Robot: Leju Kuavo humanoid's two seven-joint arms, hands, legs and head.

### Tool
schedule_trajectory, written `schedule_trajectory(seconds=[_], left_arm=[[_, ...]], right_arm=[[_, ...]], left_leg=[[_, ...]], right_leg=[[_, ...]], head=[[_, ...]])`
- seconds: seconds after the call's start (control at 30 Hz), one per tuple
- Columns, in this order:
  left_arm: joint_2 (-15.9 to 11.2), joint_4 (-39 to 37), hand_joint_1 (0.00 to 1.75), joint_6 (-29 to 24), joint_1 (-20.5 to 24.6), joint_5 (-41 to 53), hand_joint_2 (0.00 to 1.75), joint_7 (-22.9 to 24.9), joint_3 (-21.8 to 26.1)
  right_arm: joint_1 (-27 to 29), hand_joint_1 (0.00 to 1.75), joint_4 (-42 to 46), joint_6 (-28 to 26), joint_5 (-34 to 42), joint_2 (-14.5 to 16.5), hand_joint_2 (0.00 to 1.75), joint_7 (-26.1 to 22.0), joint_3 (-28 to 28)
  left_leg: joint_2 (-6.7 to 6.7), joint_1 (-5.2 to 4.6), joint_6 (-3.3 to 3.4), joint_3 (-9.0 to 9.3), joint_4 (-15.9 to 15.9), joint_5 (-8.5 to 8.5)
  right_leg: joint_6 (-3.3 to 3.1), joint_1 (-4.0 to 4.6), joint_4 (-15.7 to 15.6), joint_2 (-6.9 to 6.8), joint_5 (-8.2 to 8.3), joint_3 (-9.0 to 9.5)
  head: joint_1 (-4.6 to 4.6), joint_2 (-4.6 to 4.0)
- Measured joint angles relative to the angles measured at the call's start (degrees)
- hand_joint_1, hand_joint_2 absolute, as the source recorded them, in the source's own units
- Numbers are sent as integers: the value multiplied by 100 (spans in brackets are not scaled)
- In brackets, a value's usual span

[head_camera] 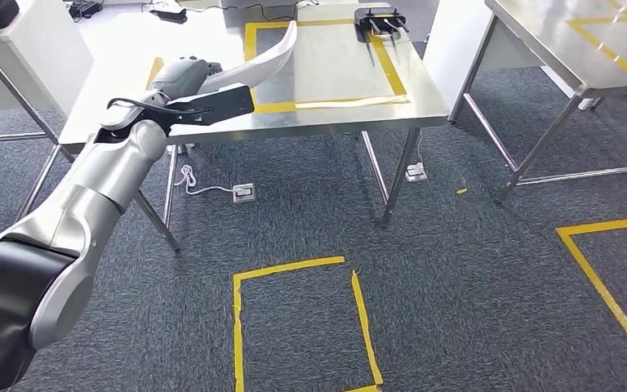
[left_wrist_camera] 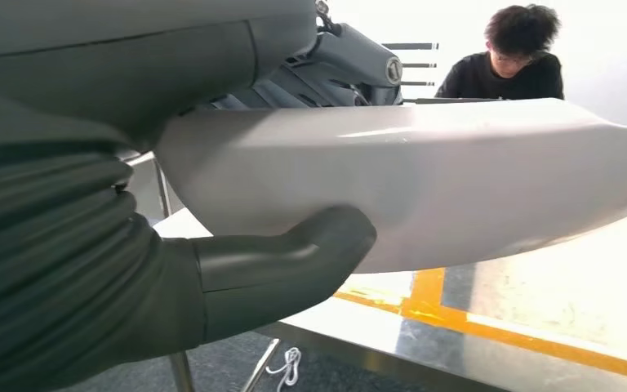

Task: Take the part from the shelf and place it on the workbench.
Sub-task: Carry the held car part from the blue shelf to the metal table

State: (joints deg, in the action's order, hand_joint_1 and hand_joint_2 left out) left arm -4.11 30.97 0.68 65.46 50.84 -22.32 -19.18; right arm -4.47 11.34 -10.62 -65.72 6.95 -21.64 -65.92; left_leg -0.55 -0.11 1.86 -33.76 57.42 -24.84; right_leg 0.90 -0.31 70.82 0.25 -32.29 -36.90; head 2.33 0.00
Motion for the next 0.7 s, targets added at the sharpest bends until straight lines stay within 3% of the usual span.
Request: schedule_trajectory(seconds=[0.07,0.1,0.13,0.23,0.27,0.4,0.47,0.53,0.57,0.6,0.63,0.7], left_arm=[[-1,-7,157,1,-7,0,175,0,-1],[-1,-10,157,2,-10,-1,175,1,-1],[-2,-11,157,2,-10,-1,175,1,-1],[1,-21,157,11,-7,-2,175,0,-1],[3,-25,157,24,-5,-2,175,1,-1],[7,-23,157,52,35,-2,175,-1,-2],[16,-29,157,52,57,-2,175,-1,-3],[26,-50,157,52,49,0,175,9,-3],[27,-65,157,52,37,2,175,16,-3],[28,-78,157,52,26,5,175,22,-3],[30,-85,157,52,19,8,175,26,-3],[31,-97,157,52,16,12,175,28,-4]], right_arm=[[7,0,0,7,-7,-2,175,-3,0],[13,0,0,11,-10,-2,175,-3,0],[18,0,0,15,-11,-2,175,-4,0],[28,0,0,17,-11,-5,175,-1,0],[29,0,0,16,-11,-5,175,6,0],[14,0,0,3,-1,2,175,27,0],[6,0,0,-5,12,2,175,34,0],[3,0,0,-9,25,2,175,37,-1],[9,0,0,-10,32,2,175,37,-2],[17,0,0,-11,37,2,175,37,-2],[23,0,0,-11,42,3,175,37,-2],[25,0,-1,-11,49,9,175,37,-3]], left_leg=[[-18,-2,-3,109,1,-110],[-24,-2,-9,181,1,-170],[-26,-2,-20,264,1,-237],[-26,-20,-79,482,11,-461],[-30,-30,-109,526,-7,-529],[-27,-38,-246,613,212,-574],[-1,-24,-292,300,748,-726],[9,-15,-322,-195,1409,-1005],[12,-12,-323,-390,1574,-1085],[14,-12,-311,-503,1565,-1062],[16,-13,-288,-519,1359,-899],[21,-35,-213,-395,609,-269]], right_leg=[[24,0,407,0,-210,-449],[25,1,315,-1,-182,-532],[16,2,38,-1,-13,-519],[-55,27,-1074,-13,878,-264],[-88,38,-1252,-15,1030,-203],[-256,12,-1357,4,967,25],[-315,7,-1366,7,886,154],[-330,9,-1362,20,780,257],[-326,9,-1358,31,722,317],[-321,12,-1353,43,661,388],[-315,18,-1350,52,596,469],[-296,34,-1342,61,463,635]], head=[[-4,0],[-5,0],[-5,0],[-14,0],[-17,0],[-5,0],[5,0],[11,0],[15,0],[19,0],[22,0],[23,0]])
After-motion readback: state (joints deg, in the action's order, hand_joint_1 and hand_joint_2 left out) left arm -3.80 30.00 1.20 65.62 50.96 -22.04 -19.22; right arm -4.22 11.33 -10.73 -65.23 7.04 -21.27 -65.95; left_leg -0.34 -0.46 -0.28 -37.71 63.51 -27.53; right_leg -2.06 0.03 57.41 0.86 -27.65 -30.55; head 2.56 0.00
